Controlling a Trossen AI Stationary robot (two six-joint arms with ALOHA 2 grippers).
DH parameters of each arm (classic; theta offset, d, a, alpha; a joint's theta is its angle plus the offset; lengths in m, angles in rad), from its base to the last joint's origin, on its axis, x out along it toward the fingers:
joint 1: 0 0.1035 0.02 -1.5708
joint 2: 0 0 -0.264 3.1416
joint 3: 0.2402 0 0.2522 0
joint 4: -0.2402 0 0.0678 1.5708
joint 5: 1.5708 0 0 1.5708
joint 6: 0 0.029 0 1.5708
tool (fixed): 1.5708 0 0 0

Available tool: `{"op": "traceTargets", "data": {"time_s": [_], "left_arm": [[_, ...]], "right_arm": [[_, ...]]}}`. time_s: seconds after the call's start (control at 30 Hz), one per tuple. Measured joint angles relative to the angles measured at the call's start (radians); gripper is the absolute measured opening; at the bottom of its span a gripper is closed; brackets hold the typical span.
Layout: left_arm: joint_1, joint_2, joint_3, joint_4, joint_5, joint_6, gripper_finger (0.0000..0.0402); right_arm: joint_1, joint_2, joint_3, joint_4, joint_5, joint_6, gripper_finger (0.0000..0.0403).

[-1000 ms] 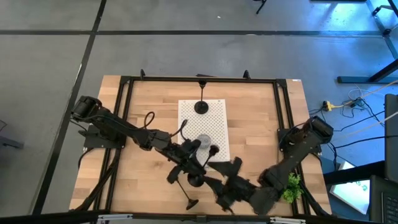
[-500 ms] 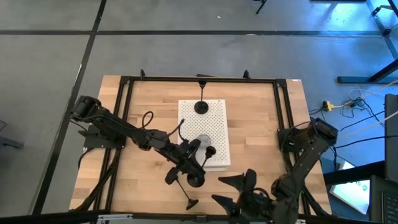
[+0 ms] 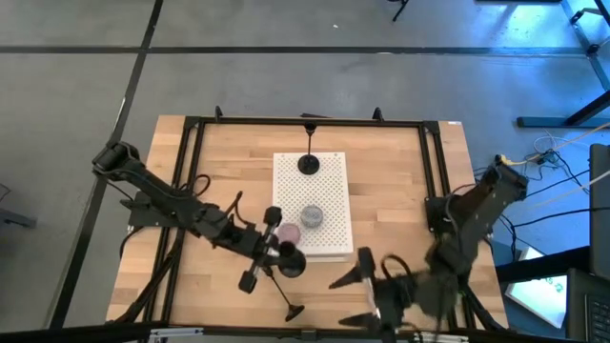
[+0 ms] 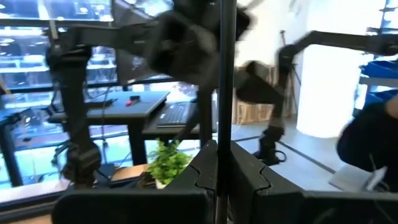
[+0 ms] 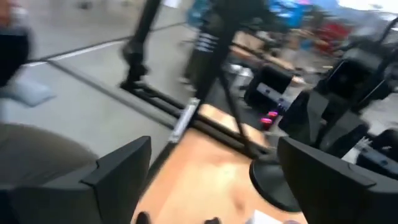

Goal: Pick & Place candle stick holders
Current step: Put the top black candle holder on the shelf

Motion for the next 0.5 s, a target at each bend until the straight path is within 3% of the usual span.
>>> {"op": "traceTargets", "data": {"time_s": [0.13, 0.43, 0.5], "left_arm": [[-0.01, -0.009, 0.0, -0.008, 0.0, 0.009, 0.0008], [0.041, -0.053, -0.033, -0.054, -0.084, 0.026, 0.0008], [0.063, -0.08, -0.053, -0.052, -0.09, 0.027, 0.0008]], "right_arm": [[-0.058, -0.09, -0.113, 0.04, -0.158, -0.014, 0.0335], [-0.126, -0.469, -0.593, 0.421, -0.123, -0.065, 0.0328], [-0.144, -0.565, -0.696, 0.505, -0.163, -0.075, 0.0328]]}}
